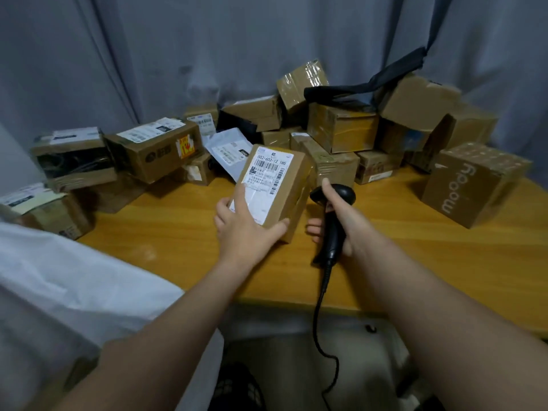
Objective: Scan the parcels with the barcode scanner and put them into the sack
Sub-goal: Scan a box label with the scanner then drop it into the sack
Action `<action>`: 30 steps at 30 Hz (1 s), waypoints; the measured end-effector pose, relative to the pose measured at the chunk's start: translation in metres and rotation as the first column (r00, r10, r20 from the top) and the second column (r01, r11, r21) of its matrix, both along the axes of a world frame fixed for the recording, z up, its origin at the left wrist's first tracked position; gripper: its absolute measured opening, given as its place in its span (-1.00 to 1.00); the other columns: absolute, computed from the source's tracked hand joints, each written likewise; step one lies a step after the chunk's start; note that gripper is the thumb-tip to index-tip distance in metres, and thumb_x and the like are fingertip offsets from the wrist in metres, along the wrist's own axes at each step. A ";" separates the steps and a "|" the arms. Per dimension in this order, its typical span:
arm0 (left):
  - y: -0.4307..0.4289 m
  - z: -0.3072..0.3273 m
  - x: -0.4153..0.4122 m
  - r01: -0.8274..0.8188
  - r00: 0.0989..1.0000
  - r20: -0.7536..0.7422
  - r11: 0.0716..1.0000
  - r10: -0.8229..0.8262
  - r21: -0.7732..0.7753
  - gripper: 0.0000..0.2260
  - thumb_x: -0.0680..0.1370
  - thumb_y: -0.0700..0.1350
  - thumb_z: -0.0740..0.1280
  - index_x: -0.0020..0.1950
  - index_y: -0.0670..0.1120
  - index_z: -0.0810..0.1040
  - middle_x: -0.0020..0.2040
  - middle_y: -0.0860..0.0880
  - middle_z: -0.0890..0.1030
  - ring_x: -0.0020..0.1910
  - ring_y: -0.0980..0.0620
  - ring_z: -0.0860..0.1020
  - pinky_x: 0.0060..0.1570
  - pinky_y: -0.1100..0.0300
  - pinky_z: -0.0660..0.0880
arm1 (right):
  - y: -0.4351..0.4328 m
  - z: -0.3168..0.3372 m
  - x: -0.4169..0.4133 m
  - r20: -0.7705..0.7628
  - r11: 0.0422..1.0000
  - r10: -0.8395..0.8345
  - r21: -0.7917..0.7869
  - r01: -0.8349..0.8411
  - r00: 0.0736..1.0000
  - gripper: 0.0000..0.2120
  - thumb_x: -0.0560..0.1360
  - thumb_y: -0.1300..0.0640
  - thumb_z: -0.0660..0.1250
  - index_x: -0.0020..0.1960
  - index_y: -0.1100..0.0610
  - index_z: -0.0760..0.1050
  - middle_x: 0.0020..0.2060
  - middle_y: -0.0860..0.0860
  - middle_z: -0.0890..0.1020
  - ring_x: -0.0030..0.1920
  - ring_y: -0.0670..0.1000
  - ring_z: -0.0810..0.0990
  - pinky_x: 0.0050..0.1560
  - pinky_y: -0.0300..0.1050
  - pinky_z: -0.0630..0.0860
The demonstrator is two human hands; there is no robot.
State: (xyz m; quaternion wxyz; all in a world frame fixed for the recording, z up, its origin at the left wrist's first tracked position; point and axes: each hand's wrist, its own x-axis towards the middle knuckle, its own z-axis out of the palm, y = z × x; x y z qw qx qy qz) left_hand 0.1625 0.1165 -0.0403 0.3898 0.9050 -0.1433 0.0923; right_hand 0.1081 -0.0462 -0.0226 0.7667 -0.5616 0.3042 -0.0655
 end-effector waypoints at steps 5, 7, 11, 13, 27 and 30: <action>0.008 -0.012 -0.051 0.070 0.998 0.001 0.997 -0.070 -0.033 0.03 0.33 0.31 0.44 0.56 0.03 -0.12 0.37 -0.14 0.12 0.35 -0.13 0.19 0.37 -0.04 0.23 | 0.027 -0.005 -0.045 0.169 0.998 -0.060 0.001 0.060 0.984 -0.43 0.28 -0.21 0.55 0.16 0.05 0.52 0.02 0.07 0.68 0.05 0.10 0.65 0.06 0.11 0.62; 0.014 -0.009 -0.060 0.107 0.994 0.018 0.978 -0.106 -0.178 -0.16 0.47 0.21 0.35 0.57 -0.03 -0.03 0.36 -0.12 0.20 0.31 -0.07 0.30 0.33 0.11 0.32 | 0.032 -0.005 -0.063 0.236 0.992 -0.065 -0.090 0.088 0.970 -0.55 0.37 -0.13 0.50 0.15 0.08 0.54 0.00 0.01 0.68 0.03 -0.03 0.62 -0.09 -0.19 0.56; 0.027 0.004 -0.067 0.179 0.974 -0.054 0.895 -0.220 -0.408 -0.51 0.61 0.08 0.22 0.50 -0.01 0.25 0.23 -0.02 0.33 0.04 0.18 0.45 0.11 0.37 0.46 | 0.030 -0.003 -0.087 0.326 0.993 -0.002 -0.109 0.040 0.945 -0.67 0.44 0.01 0.47 0.13 0.13 0.57 -0.11 0.00 0.73 -0.05 -0.01 0.69 -0.09 -0.18 0.57; 0.033 0.010 -0.066 0.237 0.943 -0.100 0.849 -0.319 -0.473 -0.64 0.57 0.04 0.30 0.34 0.08 0.31 0.24 -0.03 0.36 0.11 0.20 0.46 0.08 0.27 0.49 | 0.029 -0.004 -0.091 0.329 0.990 0.031 -0.141 0.017 0.944 -0.65 0.44 0.04 0.47 0.18 0.14 0.57 -0.04 0.03 0.73 0.01 0.04 0.70 0.03 -0.05 0.59; 0.050 0.010 -0.076 0.314 0.854 -0.164 0.741 -0.493 -0.594 -0.09 0.49 -0.20 0.43 0.54 0.23 -0.16 0.41 -0.14 0.35 0.34 -0.05 0.45 -0.03 0.38 0.54 | 0.048 -0.010 -0.127 0.490 0.834 -0.023 -0.472 0.287 0.872 -0.75 0.48 0.12 0.44 -0.31 0.15 0.47 -0.47 0.03 0.52 -0.46 0.02 0.54 -0.34 -0.05 0.50; 0.049 0.009 -0.077 0.297 0.858 -0.167 0.735 -0.486 -0.610 -0.08 0.49 -0.20 0.44 0.54 0.25 -0.16 0.43 -0.15 0.36 0.35 -0.08 0.45 -0.03 0.35 0.54 | 0.060 -0.017 -0.135 0.475 0.780 0.101 -0.583 0.227 0.874 -0.76 0.49 0.15 0.43 -0.32 0.14 0.48 -0.54 -0.08 0.51 -0.50 -0.04 0.54 -0.42 -0.16 0.47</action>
